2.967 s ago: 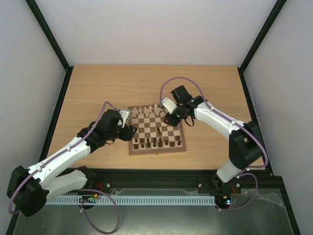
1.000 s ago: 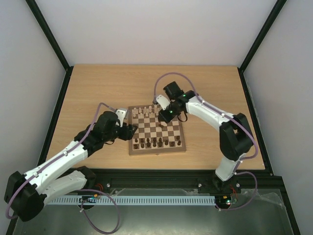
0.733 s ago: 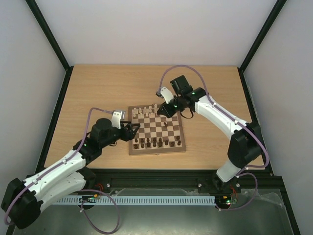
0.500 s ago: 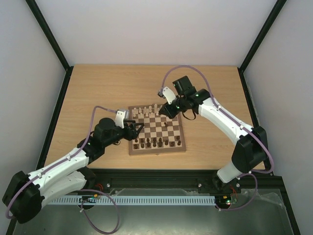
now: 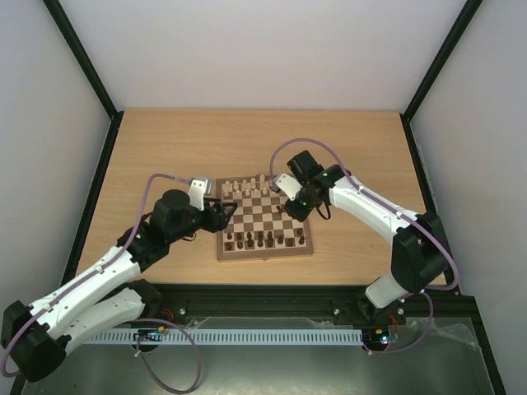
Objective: Set up the chess pieces on the board
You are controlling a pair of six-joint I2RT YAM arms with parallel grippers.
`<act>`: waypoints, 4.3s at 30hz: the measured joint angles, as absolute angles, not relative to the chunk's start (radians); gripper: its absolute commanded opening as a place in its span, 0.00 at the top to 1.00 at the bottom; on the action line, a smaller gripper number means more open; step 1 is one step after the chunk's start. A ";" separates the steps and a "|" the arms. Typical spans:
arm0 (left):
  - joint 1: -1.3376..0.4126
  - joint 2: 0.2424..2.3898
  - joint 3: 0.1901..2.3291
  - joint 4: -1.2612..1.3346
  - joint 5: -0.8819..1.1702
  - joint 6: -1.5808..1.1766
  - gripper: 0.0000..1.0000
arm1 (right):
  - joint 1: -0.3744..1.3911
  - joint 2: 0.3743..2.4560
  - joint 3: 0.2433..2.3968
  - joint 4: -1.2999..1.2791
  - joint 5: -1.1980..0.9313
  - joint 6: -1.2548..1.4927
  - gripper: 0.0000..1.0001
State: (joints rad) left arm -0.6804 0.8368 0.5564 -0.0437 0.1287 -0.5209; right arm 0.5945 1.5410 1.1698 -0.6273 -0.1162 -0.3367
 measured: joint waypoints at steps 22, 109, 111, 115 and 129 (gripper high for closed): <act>-0.434 0.854 0.686 -0.320 0.045 -0.253 0.31 | 0.722 1.721 1.170 -0.603 -0.088 -0.355 0.94; -0.430 0.866 0.683 -0.320 0.098 -0.242 0.30 | 0.670 1.821 1.294 -0.572 -0.017 -0.229 0.55; -0.430 0.866 0.683 -0.320 0.098 -0.242 0.30 | 0.666 1.842 1.307 -0.570 -0.015 -0.220 0.56; -0.430 0.867 0.683 -0.320 0.098 -0.242 0.30 | 0.656 1.879 1.333 -0.570 -0.012 -0.203 0.61; -0.430 0.872 0.683 -0.319 0.105 -0.242 0.30 | 0.611 1.916 1.355 -0.571 -0.018 -0.163 0.70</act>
